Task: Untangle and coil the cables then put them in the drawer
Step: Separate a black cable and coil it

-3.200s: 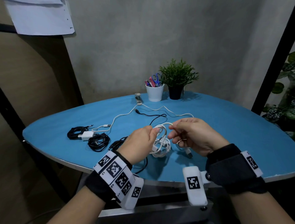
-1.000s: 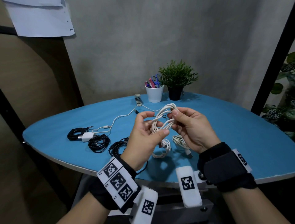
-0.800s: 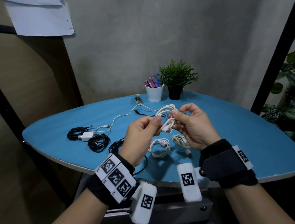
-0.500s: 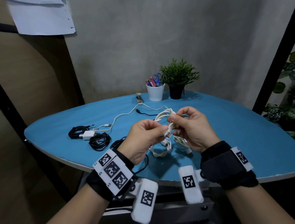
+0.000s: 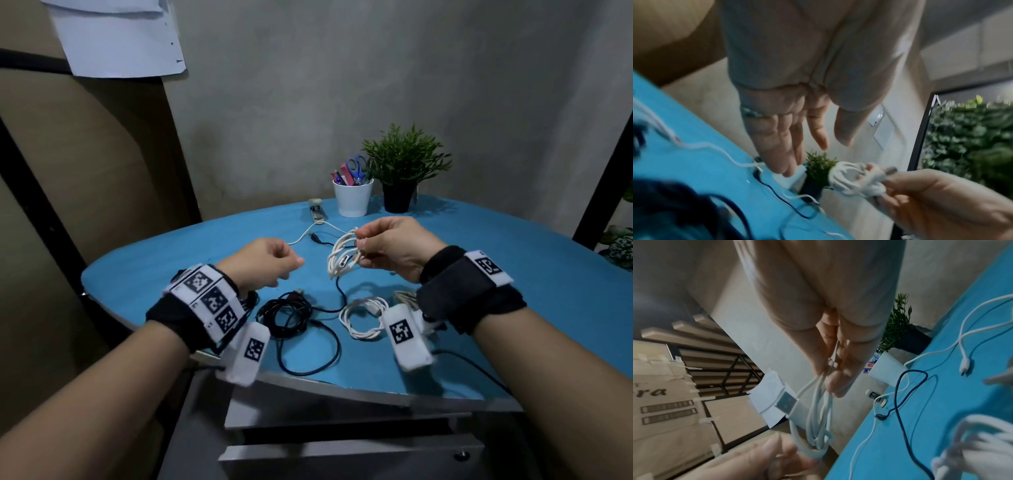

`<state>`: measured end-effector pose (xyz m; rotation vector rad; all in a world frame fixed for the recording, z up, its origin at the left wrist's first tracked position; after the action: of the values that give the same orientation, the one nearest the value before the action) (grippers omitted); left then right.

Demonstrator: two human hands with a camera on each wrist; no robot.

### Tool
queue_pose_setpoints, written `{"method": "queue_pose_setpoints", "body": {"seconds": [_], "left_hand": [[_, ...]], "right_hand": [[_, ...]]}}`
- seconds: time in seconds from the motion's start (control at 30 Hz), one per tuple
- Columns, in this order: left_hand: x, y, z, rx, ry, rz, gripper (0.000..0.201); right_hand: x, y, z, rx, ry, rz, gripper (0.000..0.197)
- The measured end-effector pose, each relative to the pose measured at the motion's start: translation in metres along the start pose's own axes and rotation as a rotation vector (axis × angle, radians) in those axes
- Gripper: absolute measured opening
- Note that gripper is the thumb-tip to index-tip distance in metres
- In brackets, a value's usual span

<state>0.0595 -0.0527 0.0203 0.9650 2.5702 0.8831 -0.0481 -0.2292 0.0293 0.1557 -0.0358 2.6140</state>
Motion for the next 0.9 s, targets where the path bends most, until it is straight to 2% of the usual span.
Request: {"method": "queue_pose_setpoints", "body": {"seconds": [0.07, 0.13, 0.2, 0.27, 0.4, 0.43, 0.5, 0.6, 0.8, 0.9], "left_hand": [[-0.009, 0.006, 0.004, -0.361, -0.039, 0.093, 0.020], [-0.011, -0.002, 0.004, -0.586, -0.078, 0.243, 0.027], [-0.009, -0.017, 0.004, -0.653, -0.090, 0.371, 0.035], [-0.008, -0.029, 0.003, -0.695, -0.083, 0.446, 0.035], [-0.013, -0.030, -0.003, -0.728, -0.149, 0.412, 0.013], [-0.015, -0.026, -0.004, -0.672, -0.144, 0.398, 0.013], [-0.018, -0.014, -0.004, -0.418, -0.087, 0.350, 0.016], [-0.022, 0.007, -0.008, -0.032, -0.045, 0.166, 0.017], [-0.032, 0.034, -0.025, 0.549, -0.118, -0.274, 0.021], [-0.033, 0.031, -0.029, 0.781, -0.182, -0.348, 0.020]], "right_hand": [[-0.012, 0.001, 0.000, 0.068, -0.026, -0.014, 0.022], [-0.022, 0.002, -0.002, 0.124, -0.056, -0.018, 0.023], [-0.028, 0.004, -0.004, 0.166, -0.095, -0.001, 0.023], [-0.032, 0.006, -0.005, 0.182, -0.123, 0.022, 0.022], [-0.035, 0.014, -0.005, 0.198, -0.148, 0.035, 0.022], [-0.035, 0.017, -0.005, 0.192, -0.158, 0.035, 0.022], [-0.036, 0.023, -0.005, 0.169, -0.174, 0.026, 0.022], [-0.038, 0.030, -0.006, 0.174, -0.203, 0.013, 0.022], [-0.037, 0.023, -0.015, 0.292, -0.270, 0.037, 0.023], [-0.038, 0.018, -0.020, 0.418, -0.301, 0.046, 0.022]]}}
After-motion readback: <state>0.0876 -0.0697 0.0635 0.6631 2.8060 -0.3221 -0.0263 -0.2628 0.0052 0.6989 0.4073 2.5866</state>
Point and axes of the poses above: each hand's wrist, its own x-axis away from the middle knuckle, its own y-axis out of the back of the hand, z = x × y, the point moved 4 cm from there along -x, towards the middle knuckle, and after that the axes turned 4 degrees about -y, right-handed, at the moved point
